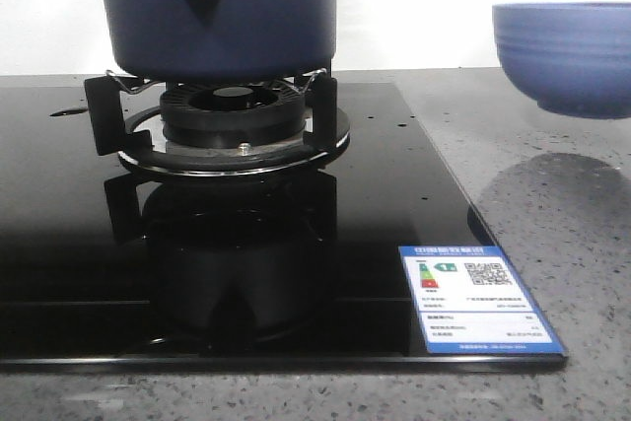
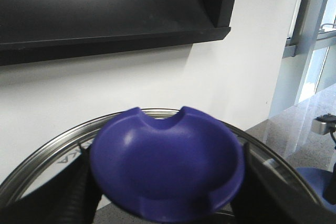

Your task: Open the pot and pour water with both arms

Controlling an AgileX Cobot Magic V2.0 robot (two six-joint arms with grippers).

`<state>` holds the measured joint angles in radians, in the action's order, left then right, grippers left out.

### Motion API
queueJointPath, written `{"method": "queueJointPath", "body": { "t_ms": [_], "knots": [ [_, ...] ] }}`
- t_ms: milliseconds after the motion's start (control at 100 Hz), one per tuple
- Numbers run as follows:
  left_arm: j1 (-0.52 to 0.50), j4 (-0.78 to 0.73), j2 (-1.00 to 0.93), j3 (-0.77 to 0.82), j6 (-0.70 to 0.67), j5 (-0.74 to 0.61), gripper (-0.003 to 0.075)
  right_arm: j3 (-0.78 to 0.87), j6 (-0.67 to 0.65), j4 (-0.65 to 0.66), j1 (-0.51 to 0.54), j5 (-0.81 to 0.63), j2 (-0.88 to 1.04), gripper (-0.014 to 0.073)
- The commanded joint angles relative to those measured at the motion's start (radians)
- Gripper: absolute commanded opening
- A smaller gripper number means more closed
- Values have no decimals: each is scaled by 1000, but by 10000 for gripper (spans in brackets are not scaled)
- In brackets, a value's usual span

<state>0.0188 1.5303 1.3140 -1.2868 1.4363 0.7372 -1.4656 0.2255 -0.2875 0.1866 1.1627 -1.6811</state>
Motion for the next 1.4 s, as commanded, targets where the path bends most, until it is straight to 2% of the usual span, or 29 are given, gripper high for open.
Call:
{"method": "queueJointPath", "body": {
  "t_ms": [0, 560, 620, 700, 800, 870, 1130, 1390],
  "knots": [
    [8, 85, -36, -40, 0, -4, 324, -21, -1, -19, 5, -26, 31, -42],
    [8, 85, -36, -40, 0, -4, 324, -21, 0, -19, 5, -39, -14, -34],
    [8, 85, -36, -40, 0, -4, 324, -21, 5, -19, 5, -34, -14, 0],
    [8, 85, -36, -40, 0, -4, 324, -21, 5, -19, 5, -32, -14, 113],
    [8, 85, -36, -40, 0, -1, 324, -21, 5, -19, 5, -23, -14, 296],
    [10, 85, -36, -40, 0, 14, 324, -27, 5, -21, 5, -9, -5, 370],
    [117, 43, -22, -40, 4, -20, 324, -40, 5, -30, 5, -11, 124, 379],
    [190, -21, 73, -40, 4, -23, 324, -40, 14, -54, 5, -33, 289, 379]
  ]
}}
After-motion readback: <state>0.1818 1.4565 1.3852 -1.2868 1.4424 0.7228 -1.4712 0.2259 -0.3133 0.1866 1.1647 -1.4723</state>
